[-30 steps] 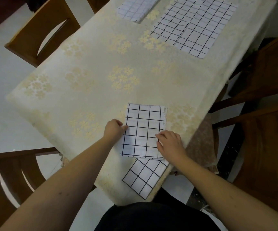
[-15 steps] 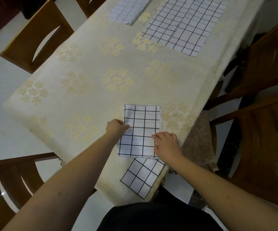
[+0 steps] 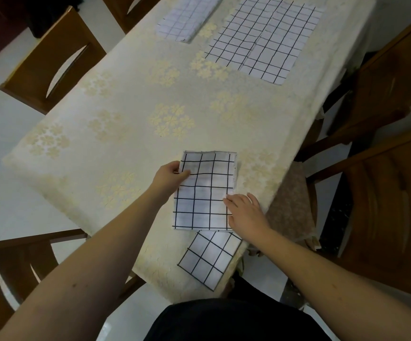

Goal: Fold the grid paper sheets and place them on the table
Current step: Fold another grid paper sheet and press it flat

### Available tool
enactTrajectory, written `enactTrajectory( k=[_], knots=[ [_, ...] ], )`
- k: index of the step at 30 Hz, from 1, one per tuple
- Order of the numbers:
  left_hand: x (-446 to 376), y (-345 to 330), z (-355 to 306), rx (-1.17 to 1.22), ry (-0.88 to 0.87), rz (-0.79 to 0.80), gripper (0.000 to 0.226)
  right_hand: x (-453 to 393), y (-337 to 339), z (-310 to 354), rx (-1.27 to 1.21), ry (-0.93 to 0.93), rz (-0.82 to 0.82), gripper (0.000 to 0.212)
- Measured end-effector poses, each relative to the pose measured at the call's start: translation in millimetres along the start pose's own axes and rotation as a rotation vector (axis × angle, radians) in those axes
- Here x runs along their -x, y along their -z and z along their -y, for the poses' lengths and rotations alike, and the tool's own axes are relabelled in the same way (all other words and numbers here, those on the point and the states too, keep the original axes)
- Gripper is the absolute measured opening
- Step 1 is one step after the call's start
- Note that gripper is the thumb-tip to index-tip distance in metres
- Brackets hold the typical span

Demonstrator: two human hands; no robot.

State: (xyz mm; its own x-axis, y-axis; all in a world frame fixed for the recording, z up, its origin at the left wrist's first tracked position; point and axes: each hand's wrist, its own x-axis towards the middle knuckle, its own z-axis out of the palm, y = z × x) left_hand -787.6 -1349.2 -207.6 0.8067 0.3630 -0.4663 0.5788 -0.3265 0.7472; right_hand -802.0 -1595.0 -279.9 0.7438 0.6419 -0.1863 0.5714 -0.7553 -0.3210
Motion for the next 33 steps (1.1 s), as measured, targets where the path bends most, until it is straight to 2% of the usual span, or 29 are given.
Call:
enactTrajectory(
  k=[4,6,9,14,18,21,24,29,33],
  knots=[
    [10.9,13.4,6.1,-0.084,-0.101,0.087,0.001,5.5,2.3,-2.2,-0.04,0.011,0.06,0.057],
    [18.1,17.0,12.6,-0.12,-0.158,0.086,0.007,10.1,3.5,-4.6,-0.079,-0.021,0.07,0.06],
    [29.0,22.5,24.9,-0.173,-0.225,0.111,0.014,17.9,5.1,-13.3,-0.205,-0.138,-0.003,0.058],
    [39.2,29.5,55.6,-0.326,-0.234,0.139,0.033,26.3,17.1,-26.3,-0.389,-0.402,-0.174,0.05],
    [45.2,27.2,72.8,-0.493,-0.27,0.195,0.036,25.8,25.0,-23.1,-0.466,-0.465,-0.204,0.059],
    [46.6,22.8,79.8,-0.504,-0.265,0.181,0.036,21.3,25.2,-13.2,-0.442,-0.423,-0.174,0.061],
    [41.9,16.3,81.7,-0.562,-0.357,0.143,0.033,14.8,21.3,3.9,-0.329,-0.298,-0.105,0.057],
    [35.5,-4.1,87.4,-0.972,-0.452,0.195,0.072,-1.5,10.4,39.2,-0.075,-0.079,0.093,0.059],
    [29.5,-11.8,100.2,-1.118,-0.439,0.224,0.088,-12.7,0.9,57.7,0.071,-0.011,0.17,0.06]
  ],
)
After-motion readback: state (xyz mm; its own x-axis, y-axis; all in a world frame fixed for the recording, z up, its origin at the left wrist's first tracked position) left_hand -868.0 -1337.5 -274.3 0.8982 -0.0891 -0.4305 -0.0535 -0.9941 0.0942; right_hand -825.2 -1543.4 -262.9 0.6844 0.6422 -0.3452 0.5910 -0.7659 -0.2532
